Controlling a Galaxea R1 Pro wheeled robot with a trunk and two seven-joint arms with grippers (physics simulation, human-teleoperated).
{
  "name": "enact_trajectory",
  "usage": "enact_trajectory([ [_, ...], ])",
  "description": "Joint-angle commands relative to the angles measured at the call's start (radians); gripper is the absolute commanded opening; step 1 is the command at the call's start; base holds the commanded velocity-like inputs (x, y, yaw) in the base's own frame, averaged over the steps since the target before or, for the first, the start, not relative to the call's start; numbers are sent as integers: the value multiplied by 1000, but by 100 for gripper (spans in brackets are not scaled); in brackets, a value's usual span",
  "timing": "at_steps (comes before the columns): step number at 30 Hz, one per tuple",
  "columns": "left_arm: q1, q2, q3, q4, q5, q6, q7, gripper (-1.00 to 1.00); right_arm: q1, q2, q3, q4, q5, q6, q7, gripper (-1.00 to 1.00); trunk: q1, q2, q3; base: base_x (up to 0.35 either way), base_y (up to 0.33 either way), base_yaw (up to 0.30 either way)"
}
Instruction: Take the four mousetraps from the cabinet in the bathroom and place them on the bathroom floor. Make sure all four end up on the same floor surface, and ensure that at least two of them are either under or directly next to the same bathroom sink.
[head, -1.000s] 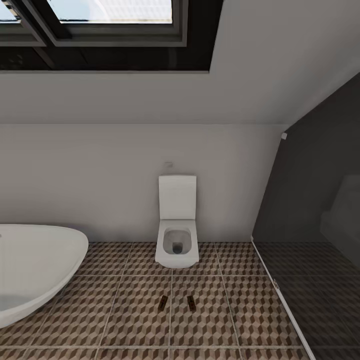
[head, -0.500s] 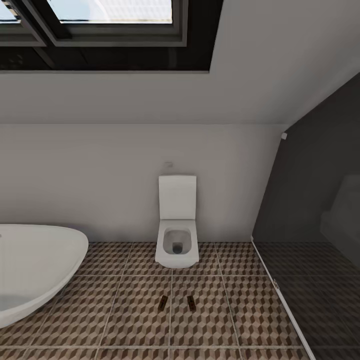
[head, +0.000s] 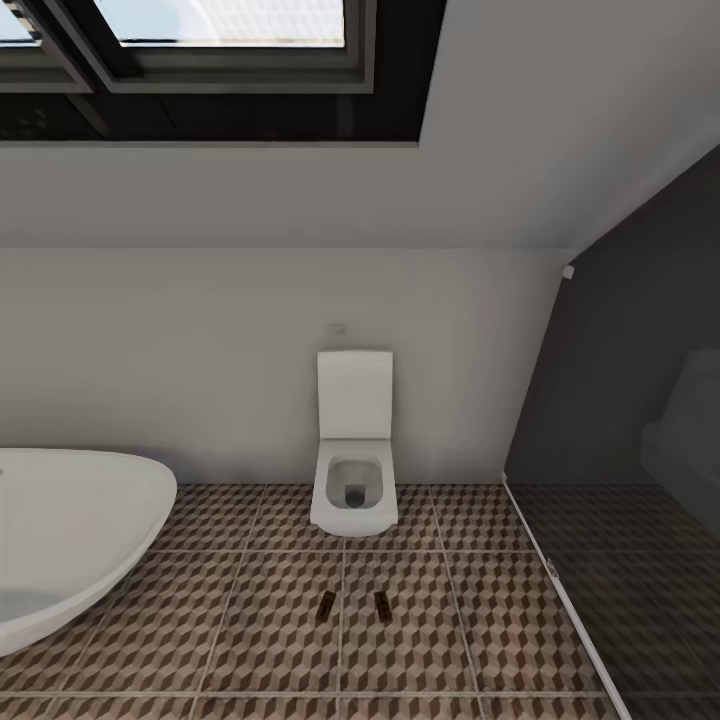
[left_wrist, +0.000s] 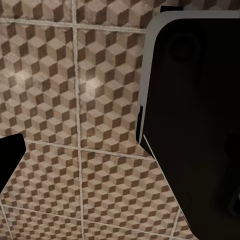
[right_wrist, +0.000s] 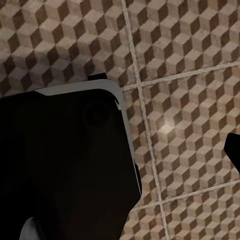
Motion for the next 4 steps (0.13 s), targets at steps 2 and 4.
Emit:
enact_trajectory([
  [2,-1,0,-8,1,8,-1,1,100,0,0,9,0,-8,-2,-3,100,1,-2,-2,0,0,0],
  [4,-1,0,-8,1,8,-1,1,100,0,0,8,0,-8,-2,-3,100,1,-2,-2,0,0,0],
])
